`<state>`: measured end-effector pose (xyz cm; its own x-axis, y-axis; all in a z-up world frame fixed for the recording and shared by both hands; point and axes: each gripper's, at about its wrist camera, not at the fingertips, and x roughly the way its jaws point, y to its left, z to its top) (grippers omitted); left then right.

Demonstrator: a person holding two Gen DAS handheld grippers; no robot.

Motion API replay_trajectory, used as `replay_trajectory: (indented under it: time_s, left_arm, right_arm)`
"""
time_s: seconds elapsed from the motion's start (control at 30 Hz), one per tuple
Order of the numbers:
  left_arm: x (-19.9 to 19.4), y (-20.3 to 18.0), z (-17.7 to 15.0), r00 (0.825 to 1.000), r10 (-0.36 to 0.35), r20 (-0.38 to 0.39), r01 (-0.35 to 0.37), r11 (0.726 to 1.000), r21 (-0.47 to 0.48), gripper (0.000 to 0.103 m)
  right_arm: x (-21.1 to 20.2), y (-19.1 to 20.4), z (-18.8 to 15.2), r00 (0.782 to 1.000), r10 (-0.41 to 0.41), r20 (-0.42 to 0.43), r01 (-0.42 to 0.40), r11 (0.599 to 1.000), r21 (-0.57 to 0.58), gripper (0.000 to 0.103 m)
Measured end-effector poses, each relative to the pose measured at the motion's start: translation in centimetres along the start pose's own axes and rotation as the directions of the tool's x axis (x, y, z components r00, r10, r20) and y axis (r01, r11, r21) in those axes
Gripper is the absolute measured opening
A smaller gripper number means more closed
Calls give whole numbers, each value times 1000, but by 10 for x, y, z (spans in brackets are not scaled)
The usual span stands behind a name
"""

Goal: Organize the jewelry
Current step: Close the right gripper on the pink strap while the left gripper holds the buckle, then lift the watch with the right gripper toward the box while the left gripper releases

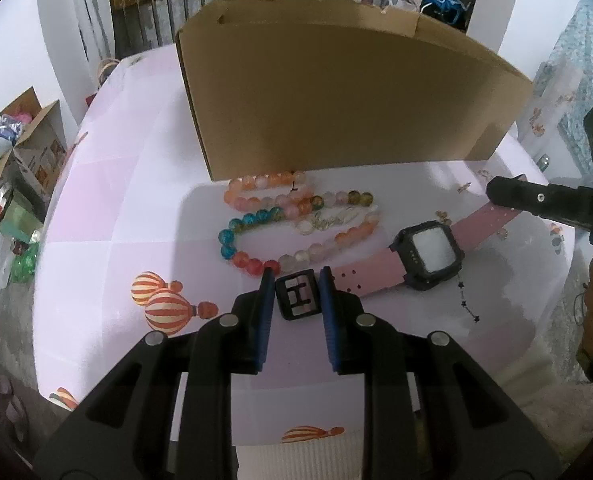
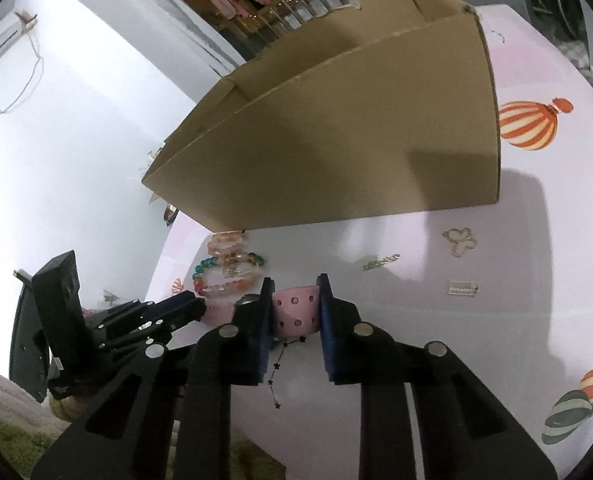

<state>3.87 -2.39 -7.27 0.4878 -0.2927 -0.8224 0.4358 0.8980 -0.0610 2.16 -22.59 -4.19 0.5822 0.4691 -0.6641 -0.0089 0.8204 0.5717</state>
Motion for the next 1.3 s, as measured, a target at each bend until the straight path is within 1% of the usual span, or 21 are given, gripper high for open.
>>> replay_trajectory:
  time_s: [0.27,0.4,0.5,0.6,0.67,0.7,0.73,0.8,0.83,0.87,0.9,0.93,1.0,1.03,1.13,1.17,1.2,1.23,1.27,1.3]
  left_arm:
    - [-21,-4,1,998,-38,50,39,999,-2,21]
    - [-35,-6,2,995,-55,86,54,998,13,21]
    - [-48,-8,7,990,-66,121,63,998,29,21]
    - [-64,-8,17,982,-90,168,83,995,48,21]
    - [-80,-9,31,970,-99,223,82,993,84,19]
    - [-91,-10,42,960,-100,261,74,992,107,0]
    - [-98,-9,50,955,-105,276,75,990,119,0]
    - [-113,-7,71,939,-118,323,79,988,132,0]
    - [-120,-5,85,927,-136,349,94,986,134,0]
    - [-122,-3,98,919,-159,360,116,983,139,0]
    - [-123,-3,106,917,-164,362,119,982,144,0]
    - [-124,-3,119,917,-152,370,104,984,145,0]
    - [-126,-1,137,908,-164,386,114,982,149,0]
    - [-126,-2,140,906,-167,389,117,982,149,0]
    - [-121,-3,144,907,-182,380,134,980,149,0]
    - [-117,-4,142,909,-190,371,146,979,143,1]
    - [-112,-7,138,912,-200,358,159,977,142,5]
    - [-105,-10,131,915,-220,338,182,973,143,18]
    - [-100,-11,125,916,-230,328,194,971,140,37]
    - [-97,-12,117,915,-242,324,209,969,134,46]
  right_arm:
    - [-16,12,0,999,-4,33,5,1000,-23,20]
    - [-26,20,0,999,-6,50,8,999,-38,19]
    - [-39,33,5,997,2,80,4,997,-72,19]
    - [-53,46,13,994,10,109,3,993,-115,19]
    - [-63,56,26,991,24,134,-4,990,-143,19]
    - [-67,61,35,988,34,148,-11,988,-156,19]
    - [-72,66,47,986,45,162,-17,985,-172,19]
    - [-78,74,71,981,75,179,-41,981,-187,18]
    - [-79,75,80,979,83,184,-47,981,-190,18]
    - [-78,77,93,979,92,181,-56,979,-194,17]
    - [-76,77,109,978,107,178,-72,979,-192,16]
    - [-74,78,118,978,111,176,-77,979,-186,16]
    - [-74,82,140,977,120,175,-85,978,-193,15]
    - [-79,84,151,975,136,178,-101,976,-195,15]
    - [-85,94,167,970,159,182,-118,970,-215,15]
    - [-86,97,171,969,166,182,-124,967,-222,15]
    - [-87,100,171,969,174,178,-131,965,-227,15]
    - [-88,104,172,968,179,175,-135,962,-236,15]
    - [-89,108,172,969,177,173,-132,961,-244,15]
    - [-89,111,172,969,179,168,-133,959,-251,15]
